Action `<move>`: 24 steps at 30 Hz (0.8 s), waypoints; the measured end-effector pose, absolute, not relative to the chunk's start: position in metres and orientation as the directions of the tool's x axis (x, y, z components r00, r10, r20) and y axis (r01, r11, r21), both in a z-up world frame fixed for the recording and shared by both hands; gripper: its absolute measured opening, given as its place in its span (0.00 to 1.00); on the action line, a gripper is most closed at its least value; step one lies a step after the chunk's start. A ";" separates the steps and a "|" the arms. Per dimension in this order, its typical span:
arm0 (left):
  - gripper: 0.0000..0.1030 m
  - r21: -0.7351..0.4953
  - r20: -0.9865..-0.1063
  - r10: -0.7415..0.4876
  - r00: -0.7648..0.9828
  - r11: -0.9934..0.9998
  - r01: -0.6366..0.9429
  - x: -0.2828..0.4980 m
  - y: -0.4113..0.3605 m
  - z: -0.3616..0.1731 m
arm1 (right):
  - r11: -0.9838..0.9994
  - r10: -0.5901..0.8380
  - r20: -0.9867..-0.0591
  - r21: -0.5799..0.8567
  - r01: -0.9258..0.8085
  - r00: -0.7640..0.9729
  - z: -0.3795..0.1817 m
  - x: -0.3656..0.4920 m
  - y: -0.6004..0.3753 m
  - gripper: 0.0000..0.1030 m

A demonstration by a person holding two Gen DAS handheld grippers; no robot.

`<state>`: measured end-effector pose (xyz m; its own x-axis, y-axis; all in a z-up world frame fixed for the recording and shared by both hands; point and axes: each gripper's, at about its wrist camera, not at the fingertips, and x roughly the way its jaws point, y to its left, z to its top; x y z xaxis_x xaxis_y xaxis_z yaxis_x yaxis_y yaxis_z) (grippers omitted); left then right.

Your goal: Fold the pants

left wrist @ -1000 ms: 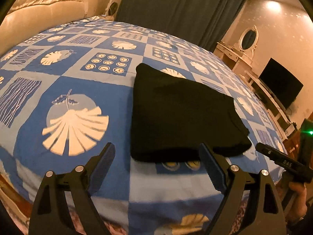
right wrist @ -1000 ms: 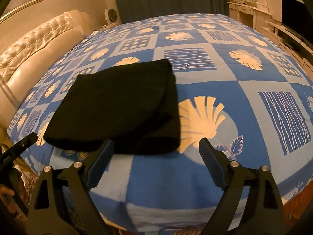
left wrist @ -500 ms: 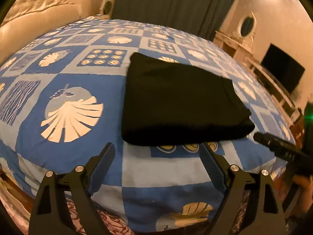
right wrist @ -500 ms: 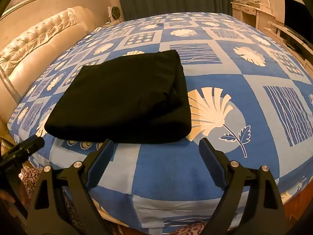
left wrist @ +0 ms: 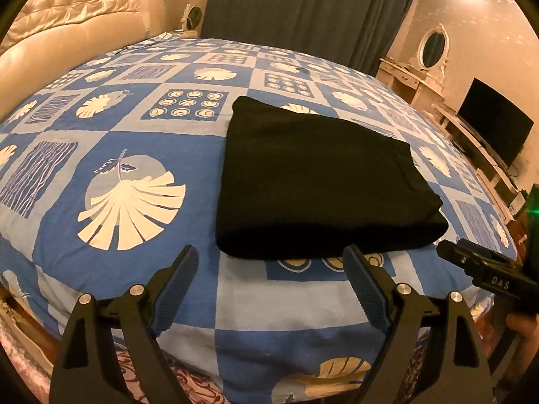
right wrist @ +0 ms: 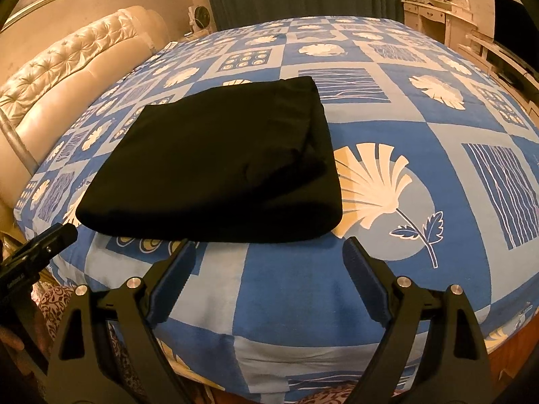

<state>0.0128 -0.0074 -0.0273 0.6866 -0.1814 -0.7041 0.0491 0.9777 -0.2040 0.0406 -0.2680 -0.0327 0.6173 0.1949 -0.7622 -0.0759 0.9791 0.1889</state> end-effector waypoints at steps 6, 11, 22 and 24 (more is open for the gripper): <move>0.84 -0.181 -0.703 -0.173 0.690 0.982 0.062 0.013 -0.009 -0.027 | 0.980 0.194 -0.757 0.182 -0.083 0.625 -0.031 0.039 -0.266 0.86; 0.84 -0.158 -0.715 -0.149 0.683 0.986 0.050 0.012 -0.012 -0.031 | 0.980 0.193 -0.743 0.178 -0.088 0.641 -0.026 0.035 -0.265 0.86; 0.84 -0.087 -0.650 -0.138 0.747 0.990 0.107 0.004 -0.024 -0.013 | 0.978 0.203 -0.743 0.187 -0.093 0.638 -0.024 0.034 -0.265 0.86; 0.84 -0.085 -0.665 -0.125 0.736 0.992 0.091 0.006 -0.024 -0.015 | 0.978 0.203 -0.744 0.185 -0.095 0.636 -0.025 0.033 -0.264 0.86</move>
<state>0.0056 -0.0243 -0.0149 0.7361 -0.1247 -0.6652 0.0914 0.9922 -0.0849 0.0332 -0.2638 -0.0250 0.6363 0.2030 -0.7442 -0.0951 0.9780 0.1854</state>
